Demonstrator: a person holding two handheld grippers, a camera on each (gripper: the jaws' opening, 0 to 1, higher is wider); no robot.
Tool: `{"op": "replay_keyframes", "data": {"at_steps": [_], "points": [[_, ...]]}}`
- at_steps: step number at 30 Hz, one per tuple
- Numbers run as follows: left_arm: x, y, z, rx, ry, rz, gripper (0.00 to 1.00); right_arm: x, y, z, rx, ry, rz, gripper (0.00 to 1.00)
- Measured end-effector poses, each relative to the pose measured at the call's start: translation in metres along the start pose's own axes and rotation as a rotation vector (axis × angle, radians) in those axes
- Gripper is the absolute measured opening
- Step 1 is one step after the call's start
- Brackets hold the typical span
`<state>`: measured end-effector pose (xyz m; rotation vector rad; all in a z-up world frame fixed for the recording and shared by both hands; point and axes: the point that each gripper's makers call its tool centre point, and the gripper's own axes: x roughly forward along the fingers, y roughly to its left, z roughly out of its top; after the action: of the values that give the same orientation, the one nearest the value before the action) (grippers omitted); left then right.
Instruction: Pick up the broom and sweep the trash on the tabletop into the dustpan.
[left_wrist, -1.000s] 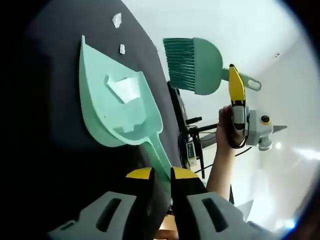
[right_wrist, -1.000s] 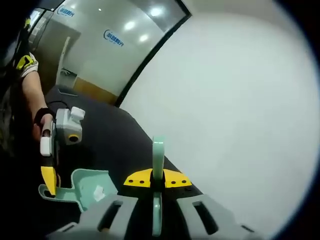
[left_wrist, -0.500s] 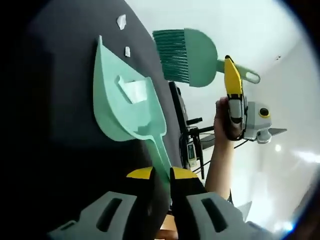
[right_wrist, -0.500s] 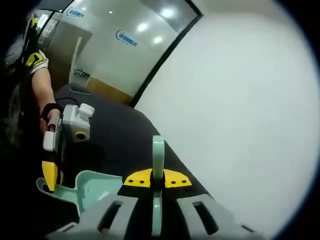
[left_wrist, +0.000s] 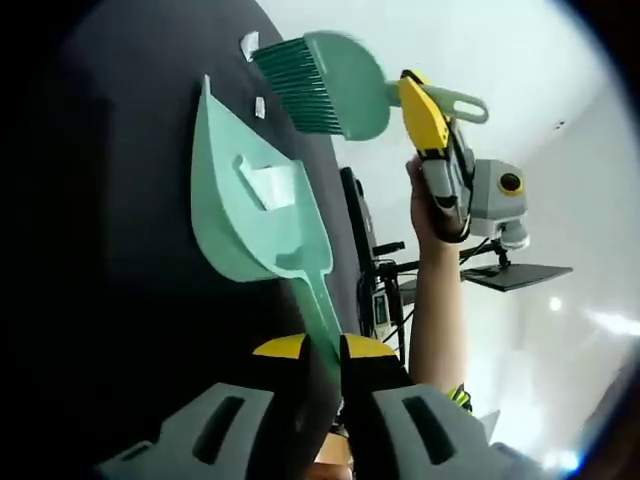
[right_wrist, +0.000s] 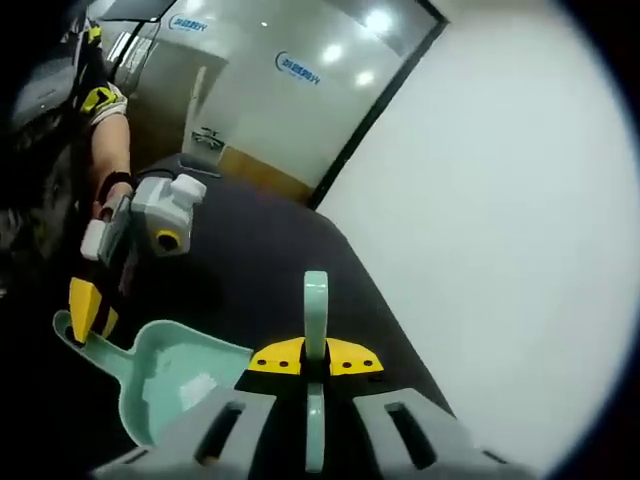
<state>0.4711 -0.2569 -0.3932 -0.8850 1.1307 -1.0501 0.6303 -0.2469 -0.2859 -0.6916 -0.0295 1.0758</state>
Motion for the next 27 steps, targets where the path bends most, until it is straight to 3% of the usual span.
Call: {"op": "replay_keyframes", "data": {"at_steps": [7, 17, 27], "points": [[0.002, 0.001, 0.004, -0.012, -0.015, 0.003, 0.11, 0.003, 0.003, -0.014, -0.005, 0.006, -0.001, 0.04], [0.003, 0.002, 0.003, -0.003, -0.016, 0.013, 0.11, 0.000, 0.011, -0.009, 0.017, 0.031, -0.003, 0.04], [0.003, 0.003, 0.003, 0.000, -0.016, 0.013, 0.11, -0.003, 0.039, 0.004, 0.015, 0.039, 0.045, 0.04]]}}
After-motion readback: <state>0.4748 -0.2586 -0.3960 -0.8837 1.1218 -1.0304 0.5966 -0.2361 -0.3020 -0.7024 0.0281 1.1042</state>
